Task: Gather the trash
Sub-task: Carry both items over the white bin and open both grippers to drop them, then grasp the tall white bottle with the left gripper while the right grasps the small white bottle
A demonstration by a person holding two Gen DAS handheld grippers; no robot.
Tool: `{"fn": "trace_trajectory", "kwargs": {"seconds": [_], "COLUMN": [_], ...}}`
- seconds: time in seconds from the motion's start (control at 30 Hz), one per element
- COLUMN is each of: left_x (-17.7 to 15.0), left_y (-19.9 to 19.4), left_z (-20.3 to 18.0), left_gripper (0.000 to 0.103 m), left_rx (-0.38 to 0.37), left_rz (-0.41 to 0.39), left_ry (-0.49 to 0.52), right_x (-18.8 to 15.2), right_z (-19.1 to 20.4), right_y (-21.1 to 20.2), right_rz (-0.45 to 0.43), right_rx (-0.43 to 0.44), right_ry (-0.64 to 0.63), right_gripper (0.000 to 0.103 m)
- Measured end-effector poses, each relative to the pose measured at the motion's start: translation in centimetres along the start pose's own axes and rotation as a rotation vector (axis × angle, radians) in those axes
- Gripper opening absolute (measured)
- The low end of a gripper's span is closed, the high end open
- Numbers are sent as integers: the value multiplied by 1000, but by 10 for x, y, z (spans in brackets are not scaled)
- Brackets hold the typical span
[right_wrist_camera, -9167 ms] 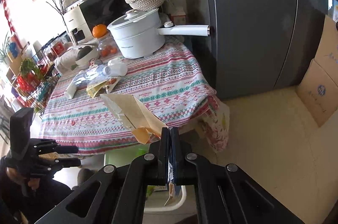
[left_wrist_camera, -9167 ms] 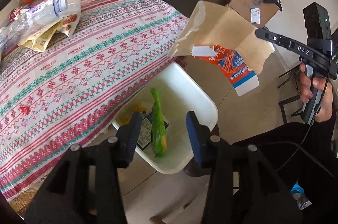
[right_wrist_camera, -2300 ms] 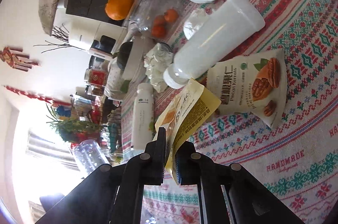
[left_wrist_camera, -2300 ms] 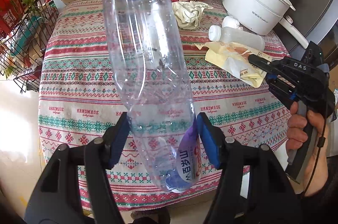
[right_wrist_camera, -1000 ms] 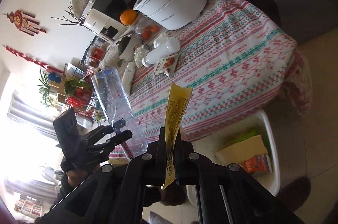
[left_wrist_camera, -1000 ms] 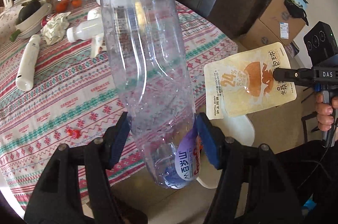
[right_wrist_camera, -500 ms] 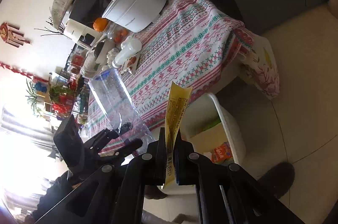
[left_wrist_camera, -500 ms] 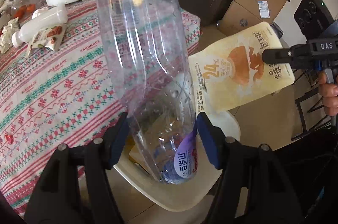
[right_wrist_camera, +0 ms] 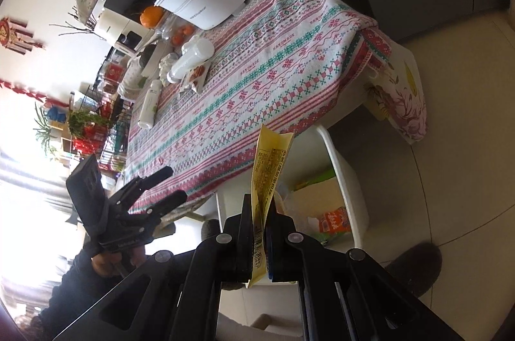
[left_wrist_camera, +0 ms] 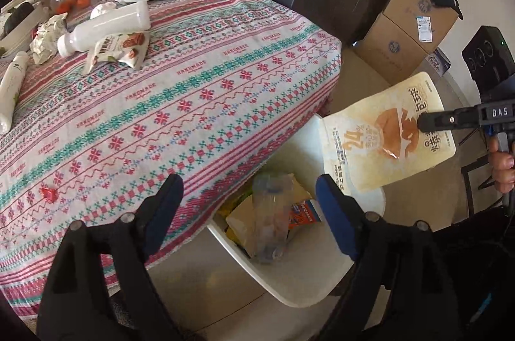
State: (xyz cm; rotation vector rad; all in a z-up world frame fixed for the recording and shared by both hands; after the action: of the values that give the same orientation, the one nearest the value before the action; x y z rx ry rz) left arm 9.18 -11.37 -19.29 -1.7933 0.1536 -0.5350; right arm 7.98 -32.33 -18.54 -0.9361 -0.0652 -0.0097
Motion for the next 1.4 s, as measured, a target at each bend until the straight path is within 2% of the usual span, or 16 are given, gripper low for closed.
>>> {"fn": "trace_trajectory", "kwargs": {"seconds": [0.37, 0.4, 0.47, 0.5, 0.53, 0.73, 1.03, 1.23, 1.4], "left_x": [-7, -7, -8, -9, -10, -14, -16, -4, 5], "left_y": [-16, -18, -20, -21, -22, -29, -39, -56, -61], "left_z": [33, 35, 41, 44, 48, 71, 117, 166, 222], "left_gripper": [85, 85, 85, 85, 85, 86, 86, 86, 86], "left_rx": [42, 47, 54, 56, 57, 68, 80, 163, 234], "left_rz": [-28, -30, -31, -31, -30, -31, -29, -64, -55], "left_ry": [-44, -46, -53, -58, -64, -109, -219, -284, -383], "right_x": [-2, -2, -1, -1, 1, 10, 19, 32, 54], "right_z": [22, 23, 23, 22, 22, 31, 41, 52, 72], "right_y": [41, 44, 49, 51, 51, 49, 59, 64, 67], "right_rz": [114, 130, 149, 153, 149, 133, 143, 131, 102], "right_rx": [-47, -56, -65, -70, -76, -84, -134, -194, -252], "right_ry": [-51, -56, -35, -19, -9, -8, -10, -24, -69], "right_gripper": [11, 16, 36, 52, 60, 68, 73, 75, 77]}}
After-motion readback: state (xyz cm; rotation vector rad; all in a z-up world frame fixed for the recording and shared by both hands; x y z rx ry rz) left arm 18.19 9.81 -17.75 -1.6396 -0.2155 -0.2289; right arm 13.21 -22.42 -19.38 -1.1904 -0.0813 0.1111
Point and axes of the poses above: each gripper's, at about its wrist camera, not at the fingertips, and y roughly the way its jaws point, z to its left, x to its top, the point moved 10 cm from there along y, roughly the way its jaws point, and after that the axes turned 15 degrees about z, right-handed, at the moved point
